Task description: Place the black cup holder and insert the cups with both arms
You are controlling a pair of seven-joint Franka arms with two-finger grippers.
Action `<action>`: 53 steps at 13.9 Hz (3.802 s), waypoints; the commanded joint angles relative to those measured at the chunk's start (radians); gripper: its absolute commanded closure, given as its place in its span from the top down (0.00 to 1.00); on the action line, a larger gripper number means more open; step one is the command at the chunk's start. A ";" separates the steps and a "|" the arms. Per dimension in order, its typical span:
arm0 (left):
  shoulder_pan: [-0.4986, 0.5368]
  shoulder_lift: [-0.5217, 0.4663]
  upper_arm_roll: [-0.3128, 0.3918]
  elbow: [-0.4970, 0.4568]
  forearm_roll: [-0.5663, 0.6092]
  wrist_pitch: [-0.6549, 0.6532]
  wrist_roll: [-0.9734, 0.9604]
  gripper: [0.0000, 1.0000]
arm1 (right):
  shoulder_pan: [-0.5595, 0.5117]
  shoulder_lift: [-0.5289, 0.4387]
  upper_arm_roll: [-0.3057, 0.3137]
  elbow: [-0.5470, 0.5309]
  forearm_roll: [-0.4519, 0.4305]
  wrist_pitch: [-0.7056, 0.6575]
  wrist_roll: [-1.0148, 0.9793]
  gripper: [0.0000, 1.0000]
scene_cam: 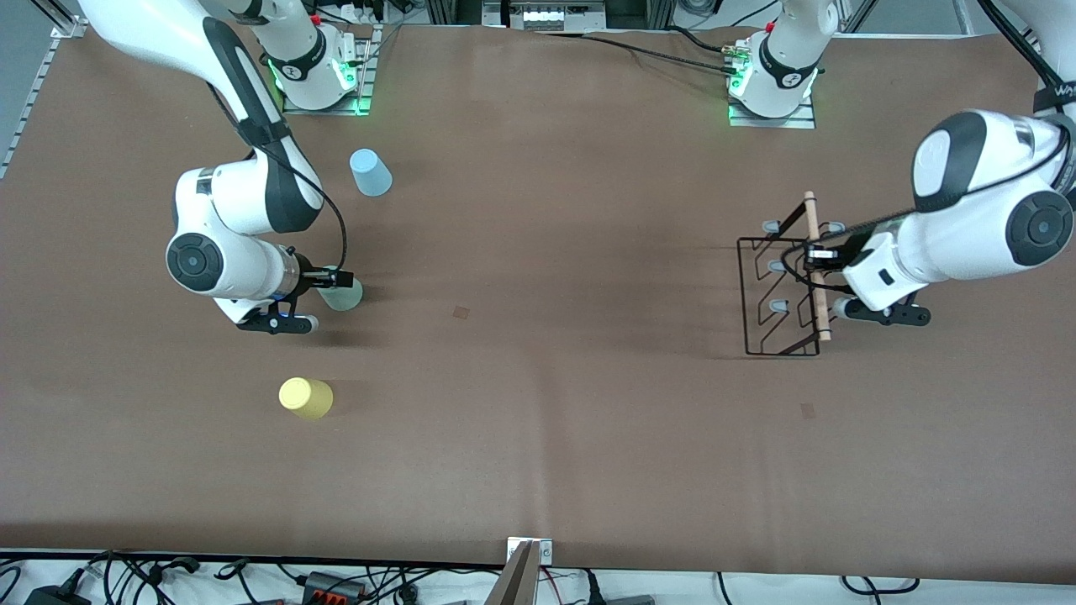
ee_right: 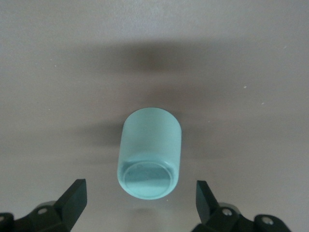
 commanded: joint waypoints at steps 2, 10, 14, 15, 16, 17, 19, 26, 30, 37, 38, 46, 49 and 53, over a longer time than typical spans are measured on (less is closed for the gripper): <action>-0.200 0.082 0.000 0.165 -0.019 -0.057 -0.169 0.00 | 0.002 0.006 -0.003 -0.021 0.022 0.008 0.014 1.00; -0.531 0.240 0.002 0.296 -0.069 0.093 -0.479 0.00 | -0.002 0.049 -0.006 -0.022 0.022 0.017 0.011 1.00; -0.625 0.298 0.003 0.300 -0.056 0.186 -0.507 0.00 | -0.001 0.052 -0.009 -0.021 0.022 0.017 0.013 1.00; -0.646 0.302 0.008 0.300 -0.056 0.189 -0.507 0.00 | -0.002 0.052 -0.009 -0.019 0.022 0.017 0.013 0.95; -0.656 0.303 0.009 0.300 -0.056 0.191 -0.510 0.00 | -0.002 0.060 -0.009 -0.015 0.020 0.015 0.011 0.88; -0.657 0.309 0.011 0.300 -0.053 0.193 -0.512 0.00 | -0.004 0.063 -0.009 -0.015 0.020 0.015 0.013 0.77; -0.659 0.320 0.008 0.300 -0.028 0.193 -0.516 0.01 | -0.004 0.064 -0.009 0.001 0.019 0.006 0.011 0.55; -0.673 0.360 0.011 0.299 -0.023 0.194 -0.518 0.05 | -0.004 0.055 -0.013 0.264 0.013 -0.242 -0.001 0.30; -0.665 0.390 0.010 0.299 -0.039 0.193 -0.605 0.40 | 0.002 0.054 -0.012 0.358 0.011 -0.330 -0.002 0.30; -0.564 0.342 0.016 0.502 -0.026 -0.114 -0.608 1.00 | 0.027 0.049 0.016 0.429 0.022 -0.423 0.007 0.30; -0.511 0.335 0.005 0.542 -0.026 -0.173 -0.605 1.00 | 0.036 0.034 0.034 0.430 0.023 -0.438 0.014 0.30; -0.260 0.178 0.002 0.560 -0.010 -0.358 -0.385 1.00 | 0.266 0.026 0.146 0.430 0.105 -0.462 0.132 0.30; -0.239 0.148 0.006 0.560 -0.005 -0.427 -0.305 1.00 | 0.375 0.032 0.146 0.429 0.115 -0.460 0.211 0.30; -0.188 0.145 0.005 0.561 -0.002 -0.439 -0.173 1.00 | 0.443 0.052 0.146 0.423 0.157 -0.459 0.243 0.30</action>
